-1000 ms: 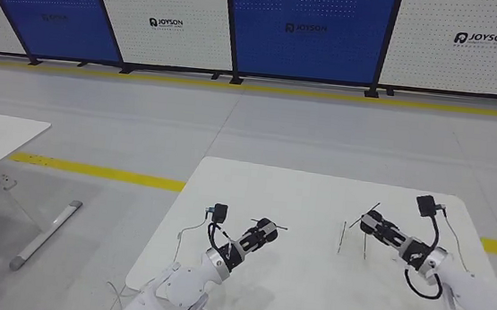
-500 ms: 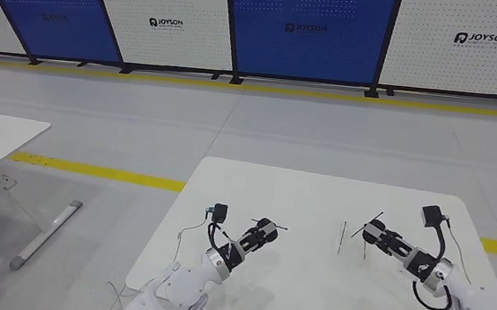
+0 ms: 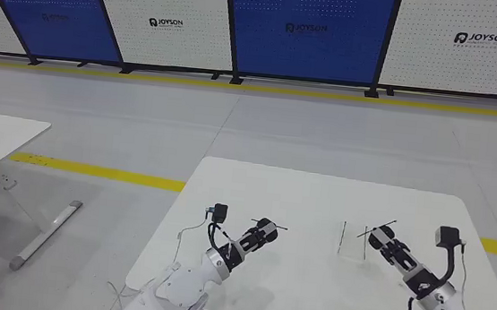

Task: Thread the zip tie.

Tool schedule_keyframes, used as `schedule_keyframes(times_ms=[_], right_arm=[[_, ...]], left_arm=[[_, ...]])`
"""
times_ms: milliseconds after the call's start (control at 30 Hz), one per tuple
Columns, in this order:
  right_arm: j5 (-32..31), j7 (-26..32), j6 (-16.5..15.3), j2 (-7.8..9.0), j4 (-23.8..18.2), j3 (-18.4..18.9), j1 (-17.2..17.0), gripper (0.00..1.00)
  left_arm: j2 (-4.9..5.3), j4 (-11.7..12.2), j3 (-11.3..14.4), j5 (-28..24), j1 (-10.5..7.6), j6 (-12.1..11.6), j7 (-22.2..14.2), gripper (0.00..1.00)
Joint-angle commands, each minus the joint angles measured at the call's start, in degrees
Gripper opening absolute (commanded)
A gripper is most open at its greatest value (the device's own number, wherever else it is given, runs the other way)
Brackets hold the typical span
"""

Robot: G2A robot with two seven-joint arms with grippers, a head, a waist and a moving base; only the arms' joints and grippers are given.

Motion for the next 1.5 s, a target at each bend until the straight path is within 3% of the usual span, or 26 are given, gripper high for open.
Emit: schedule_keyframes(times_ms=[0,367,433,533,700,1067,1233,1300,1467], right_arm=[[-1.01,-0.89,0.0,-0.06,-0.78,-0.82,-0.36,0.0],[-1.01,-0.89,0.0,-0.06,-0.78,-0.82,-0.36,0.0],[-1.01,-0.89,0.0,-0.06,-0.78,-0.82,-0.36,0.0],[-1.01,-0.89,0.0,-0.06,-0.78,-0.82,-0.36,0.0],[-1.01,-0.89,0.0,-0.06,-0.78,-0.82,-0.36,0.0],[-1.38,-1.34,0.16,-0.08,-1.01,-1.03,-0.52,0.0],[-4.38,-5.33,1.62,-0.55,-4.34,-4.25,-0.29,0.0],[-8.29,-8.61,2.93,-0.81,-4.76,-5.76,0.47,0.0],[-16.52,-18.24,8.63,-2.45,-3.17,-14.51,2.53,0.0]], left_arm=[[0.0,0.0,0.0,0.0,0.0,0.0,0.0,0.0],[-0.01,-0.25,0.02,0.7,-0.18,0.36,0.52,0.0],[-0.12,-1.05,0.57,3.07,-0.33,1.7,2.8,0.0],[-0.44,-1.73,2.79,5.0,-1.1,4.99,3.36,0.0],[-1.09,-1.44,6.7,9.4,-2.48,8.36,5.95,0.0],[-1.15,-1.4,6.85,9.2,-2.51,8.47,6.26,0.0],[-1.15,-1.4,6.85,9.2,-2.51,8.47,6.26,0.0],[-1.15,-1.4,6.85,9.2,-2.51,8.47,6.26,0.0],[-1.15,-1.4,6.85,9.2,-2.51,8.47,6.26,0.0]])
